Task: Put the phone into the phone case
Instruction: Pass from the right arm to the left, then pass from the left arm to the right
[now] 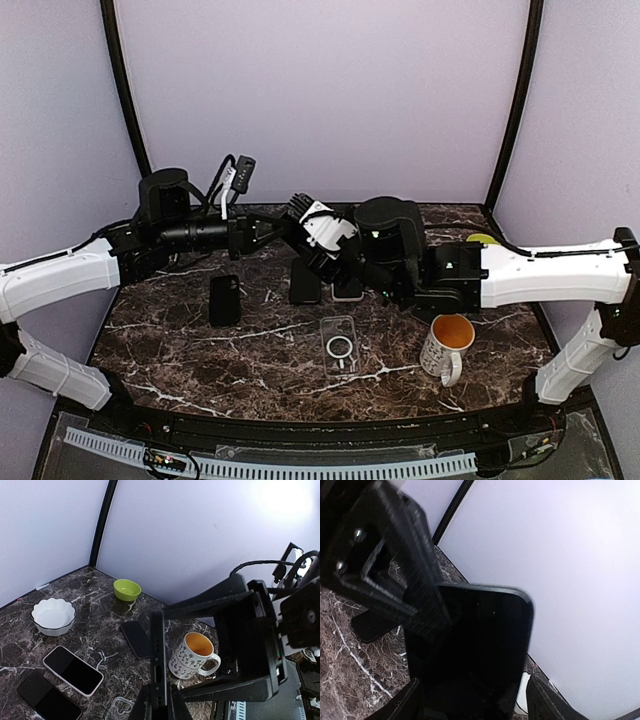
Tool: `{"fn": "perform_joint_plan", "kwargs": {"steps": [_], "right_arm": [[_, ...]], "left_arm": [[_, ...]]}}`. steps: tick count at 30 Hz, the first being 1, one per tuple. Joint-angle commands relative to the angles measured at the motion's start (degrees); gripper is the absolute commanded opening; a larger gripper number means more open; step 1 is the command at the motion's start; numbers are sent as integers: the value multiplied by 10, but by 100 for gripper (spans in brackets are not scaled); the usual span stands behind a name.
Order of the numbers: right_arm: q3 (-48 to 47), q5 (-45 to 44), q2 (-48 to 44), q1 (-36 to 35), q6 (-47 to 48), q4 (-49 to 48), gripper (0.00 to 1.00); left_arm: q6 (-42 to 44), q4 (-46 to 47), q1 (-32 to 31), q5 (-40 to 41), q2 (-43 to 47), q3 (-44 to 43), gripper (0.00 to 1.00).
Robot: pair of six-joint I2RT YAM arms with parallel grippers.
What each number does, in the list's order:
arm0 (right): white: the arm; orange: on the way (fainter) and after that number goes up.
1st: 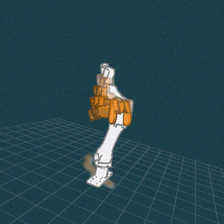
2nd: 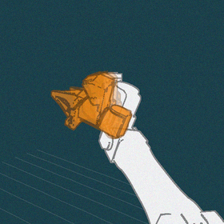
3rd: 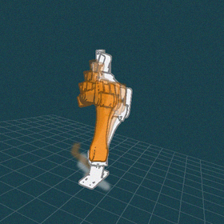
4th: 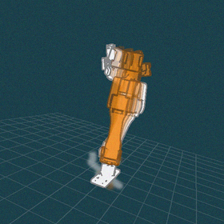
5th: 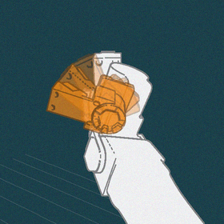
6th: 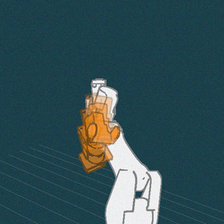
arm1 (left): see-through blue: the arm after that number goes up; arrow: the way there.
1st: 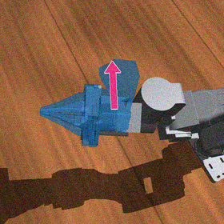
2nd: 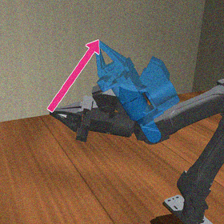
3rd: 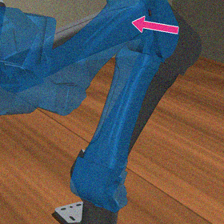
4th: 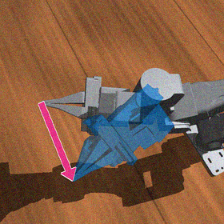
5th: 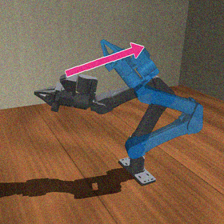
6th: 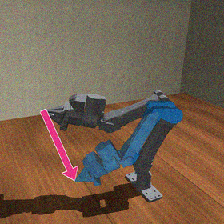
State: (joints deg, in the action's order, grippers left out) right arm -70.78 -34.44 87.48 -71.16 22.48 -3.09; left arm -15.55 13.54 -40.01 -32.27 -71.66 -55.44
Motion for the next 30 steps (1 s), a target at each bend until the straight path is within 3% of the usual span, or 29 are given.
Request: {"fn": "perform_joint_plan", "kwargs": {"steps": [1, 3, 6, 8, 12, 14, 19, 24, 30], "right_arm": [[14, -20, -31, -9, -4, -70, 79], [33, -5, -50, 0, -23, -83, 97], [68, 105, -93, 37, -92, -91, 98], [95, 249, -125, 83, -157, -115, 98], [169, 505, -129, 161, -308, -263, 98], [175, 541, -112, 170, -336, -302, 98], [177, 605, -76, 173, -408, -454, 80], [165, 646, -43, 172, -467, -541, 64], [146, 659, -26, 172, -476, -549, 28]], "left_arm": [[26, 55, 0, 0, 38, 21, 0], [34, 76, 0, 19, 57, 37, 0], [42, 133, -1, 40, 99, 72, 0], [44, 177, -1, 50, 123, 91, 0], [59, 246, -1, 57, 158, 118, 0], [48, 274, -1, 52, 165, 126, 0], [-48, 399, 0, 14, 150, 149, 0], [-96, 447, -4, 18, 116, 150, 0], [-113, 481, -9, 26, 93, 148, 0]]}}
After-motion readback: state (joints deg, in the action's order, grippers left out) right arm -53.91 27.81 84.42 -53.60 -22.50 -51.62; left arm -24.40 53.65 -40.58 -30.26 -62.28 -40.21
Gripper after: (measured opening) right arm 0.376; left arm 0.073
